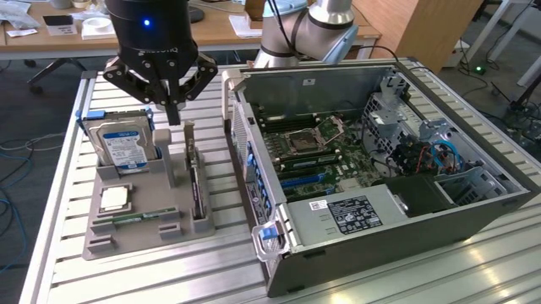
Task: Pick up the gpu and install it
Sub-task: 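Reach for the gpu, then pick up the gpu and move the gpu toward the slot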
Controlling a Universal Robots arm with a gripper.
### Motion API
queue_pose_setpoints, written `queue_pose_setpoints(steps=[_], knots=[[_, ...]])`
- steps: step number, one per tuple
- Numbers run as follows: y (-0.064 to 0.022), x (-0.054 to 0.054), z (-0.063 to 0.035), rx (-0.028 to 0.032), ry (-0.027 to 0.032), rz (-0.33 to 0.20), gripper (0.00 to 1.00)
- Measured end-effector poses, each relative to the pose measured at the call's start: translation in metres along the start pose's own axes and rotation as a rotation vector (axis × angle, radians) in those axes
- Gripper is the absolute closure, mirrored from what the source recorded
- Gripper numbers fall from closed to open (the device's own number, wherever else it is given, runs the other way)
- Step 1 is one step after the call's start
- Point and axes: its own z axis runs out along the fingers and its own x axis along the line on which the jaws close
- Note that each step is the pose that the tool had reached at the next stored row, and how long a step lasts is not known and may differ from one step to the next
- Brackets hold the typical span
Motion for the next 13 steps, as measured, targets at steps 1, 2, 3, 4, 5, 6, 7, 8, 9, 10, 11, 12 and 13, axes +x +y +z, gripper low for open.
queue_pose_setpoints(steps=[1,2,3,4,5,6,7,8,9,10,11,12,13], knots=[[0.0,0.0001,0.0,0.0,0.0,0.0,0.89],[0.0,0.0001,0.0,-0.0001,0.0,0.0,0.89],[0.0,0.0001,0.0,0.0,0.0001,0.0,0.89],[0.0,0.0001,0.0,0.0,0.0,0.0,0.89],[0.0,0.0001,0.0,0.0,0.0,0.0,0.89],[0.0,0.0001,0.0,-0.0001,0.0,0.0,0.89],[0.0,0.0001,0.0,0.0,0.0,0.0,0.89],[0.0,0.0001,0.0,0.0,0.0,0.0,0.89],[0.0,0.0001,0.0,0.0,0.0,0.0,0.89],[0.0,0.0001,0.0,-0.0001,0.0,0.0,0.89],[0.0,0.0001,0.0,0.0,0.0,0.0,0.89],[0.0,0.0001,0.0,-0.0001,0.0,0.0,0.89],[0.0,0.0001,0.0,0.0,0.0,0.0,0.89]])
